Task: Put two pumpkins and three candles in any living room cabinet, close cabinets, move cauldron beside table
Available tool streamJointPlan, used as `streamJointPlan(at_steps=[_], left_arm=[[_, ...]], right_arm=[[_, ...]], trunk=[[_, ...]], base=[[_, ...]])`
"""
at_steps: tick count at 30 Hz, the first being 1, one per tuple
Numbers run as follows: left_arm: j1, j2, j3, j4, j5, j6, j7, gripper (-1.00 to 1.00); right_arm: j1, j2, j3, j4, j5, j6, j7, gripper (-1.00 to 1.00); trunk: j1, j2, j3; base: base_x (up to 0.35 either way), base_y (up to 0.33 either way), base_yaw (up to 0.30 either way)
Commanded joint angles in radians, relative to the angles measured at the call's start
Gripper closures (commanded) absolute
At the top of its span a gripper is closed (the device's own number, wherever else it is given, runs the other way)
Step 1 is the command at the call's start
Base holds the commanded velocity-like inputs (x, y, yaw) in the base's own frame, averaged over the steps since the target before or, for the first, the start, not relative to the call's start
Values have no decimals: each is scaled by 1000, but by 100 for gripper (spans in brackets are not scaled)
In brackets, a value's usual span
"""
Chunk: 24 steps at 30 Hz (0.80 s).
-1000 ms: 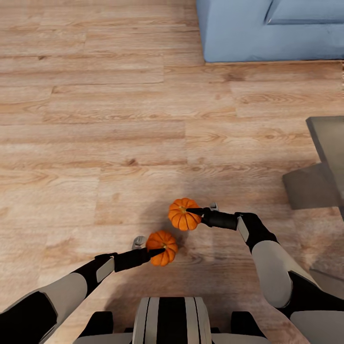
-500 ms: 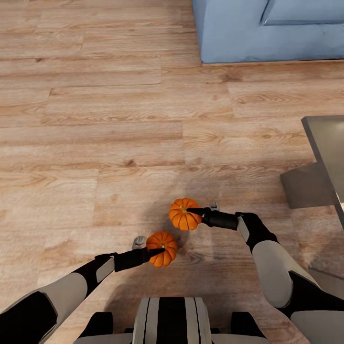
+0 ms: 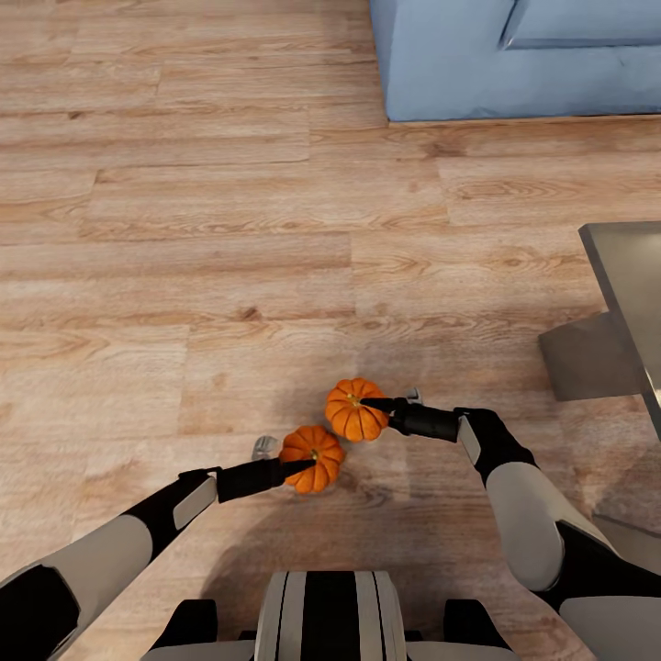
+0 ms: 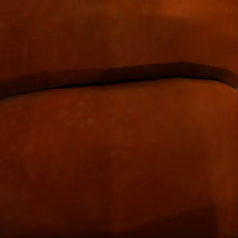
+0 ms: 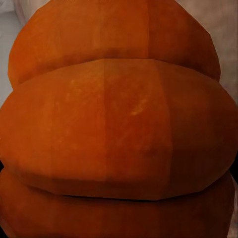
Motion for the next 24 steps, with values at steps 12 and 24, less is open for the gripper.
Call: streamJointPlan(at_steps=[12,24], left_arm=[[0,49,1,-61,-6,35,-1,100],[9,122,7,-96,1,35,-64,100]], right_arm=[[0,-41,-2,-4,2,-8,18,100],[0,-52,5,-7,8,-11,13,100]], trunk=[[0,0,0],[0,0,0]], base=[[0,0,0],[0,0,0]])
